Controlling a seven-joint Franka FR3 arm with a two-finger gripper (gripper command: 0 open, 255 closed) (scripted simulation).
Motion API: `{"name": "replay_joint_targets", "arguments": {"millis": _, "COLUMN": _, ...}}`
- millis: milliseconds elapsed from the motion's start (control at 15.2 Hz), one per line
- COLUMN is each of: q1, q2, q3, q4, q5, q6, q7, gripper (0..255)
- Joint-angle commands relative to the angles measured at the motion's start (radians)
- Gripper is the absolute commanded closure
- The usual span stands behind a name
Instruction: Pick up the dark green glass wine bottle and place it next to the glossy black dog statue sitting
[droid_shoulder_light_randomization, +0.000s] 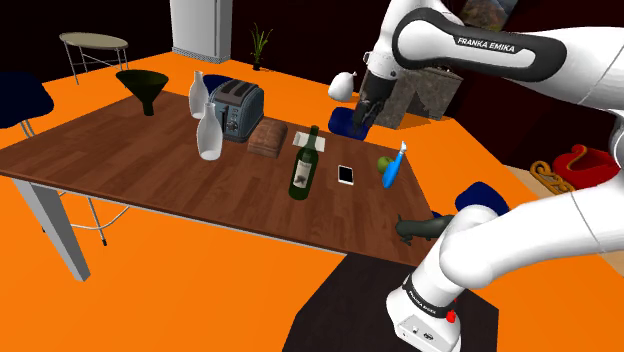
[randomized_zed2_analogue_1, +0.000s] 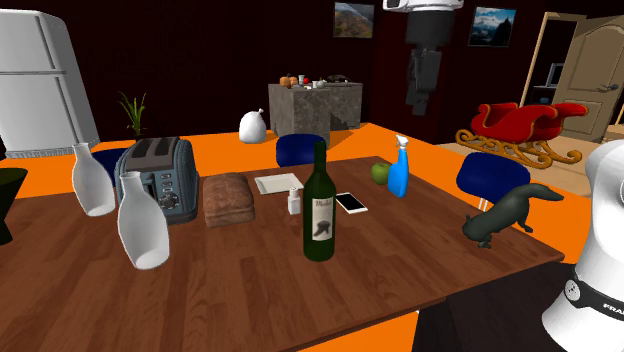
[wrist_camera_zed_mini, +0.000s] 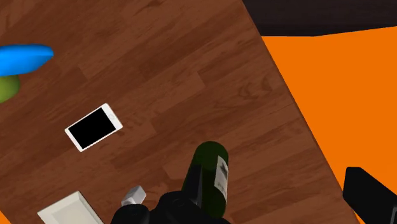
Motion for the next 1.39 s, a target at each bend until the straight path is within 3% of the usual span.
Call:
{"name": "replay_joint_targets", "arguments": {"millis": 0, "q1": -0.001, "q2": 0.070, "q3": -0.013, "q4": 0.019, "q5": 0.003, "q6": 0.061, "q7": -0.002, "gripper": 0}}
{"name": "replay_joint_targets", "arguments": {"millis": 924, "q1": -0.018, "q2": 0.557, "q3": -0.102, "q4": 0.289, "q5": 0.089, "q6": 0.333, "q7": -0.079, "gripper": 0}}
{"name": "replay_joint_targets", "arguments": {"millis": 1320, "q1": -0.020, "q2": 0.582, "q3": -0.103, "q4": 0.250, "q5": 0.094, "q6": 0.397, "q7": -0.082, "gripper": 0}}
